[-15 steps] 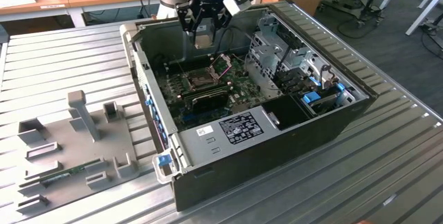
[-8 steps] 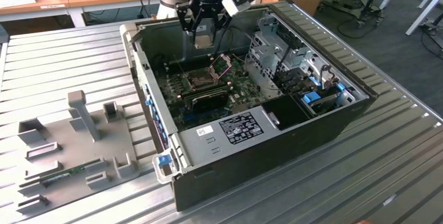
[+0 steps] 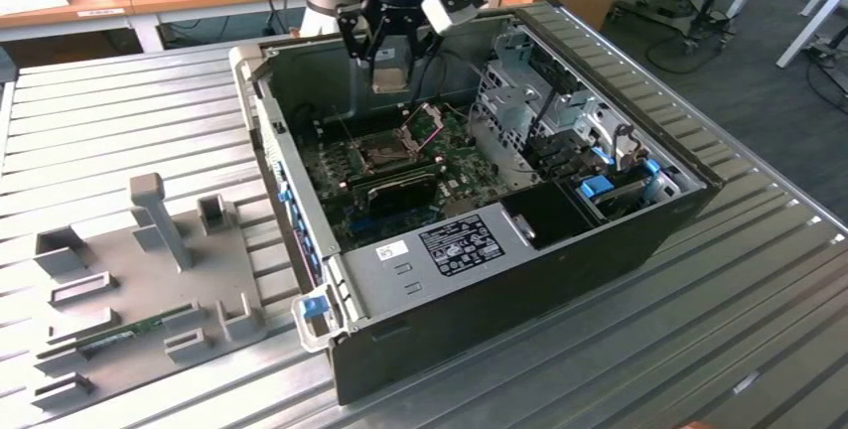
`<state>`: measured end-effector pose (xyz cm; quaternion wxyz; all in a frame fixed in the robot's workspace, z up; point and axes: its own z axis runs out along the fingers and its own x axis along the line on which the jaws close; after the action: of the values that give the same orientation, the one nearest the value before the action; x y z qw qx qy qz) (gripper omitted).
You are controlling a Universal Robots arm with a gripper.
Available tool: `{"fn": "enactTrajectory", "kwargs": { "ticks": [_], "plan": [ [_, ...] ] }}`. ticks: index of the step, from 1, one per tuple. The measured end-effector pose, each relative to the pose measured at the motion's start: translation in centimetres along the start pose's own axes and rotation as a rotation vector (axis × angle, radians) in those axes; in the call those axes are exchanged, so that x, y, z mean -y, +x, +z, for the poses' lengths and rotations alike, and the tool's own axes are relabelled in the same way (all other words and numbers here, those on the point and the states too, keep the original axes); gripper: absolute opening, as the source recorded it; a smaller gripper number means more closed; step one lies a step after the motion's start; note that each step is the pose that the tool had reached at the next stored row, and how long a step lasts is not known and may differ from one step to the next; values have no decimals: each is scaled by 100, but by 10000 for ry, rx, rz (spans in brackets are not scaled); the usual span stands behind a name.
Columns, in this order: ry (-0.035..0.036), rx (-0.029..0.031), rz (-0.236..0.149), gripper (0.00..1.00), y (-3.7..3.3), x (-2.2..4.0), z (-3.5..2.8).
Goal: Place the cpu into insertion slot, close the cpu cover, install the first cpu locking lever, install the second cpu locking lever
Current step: 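Place the cpu into insertion slot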
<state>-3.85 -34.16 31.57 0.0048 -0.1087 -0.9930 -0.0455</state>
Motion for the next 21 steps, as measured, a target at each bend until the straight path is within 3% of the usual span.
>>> {"fn": "enactTrajectory", "kwargs": {
  "ticks": [9, 18, 21],
  "plan": [
    [-26, 121, 1344, 54, 0, 1, 12],
    [-28, 130, 1443, 54, -1, 1, 13],
    [-37, 169, 1875, 54, 0, 2, 18]
  ]
}}
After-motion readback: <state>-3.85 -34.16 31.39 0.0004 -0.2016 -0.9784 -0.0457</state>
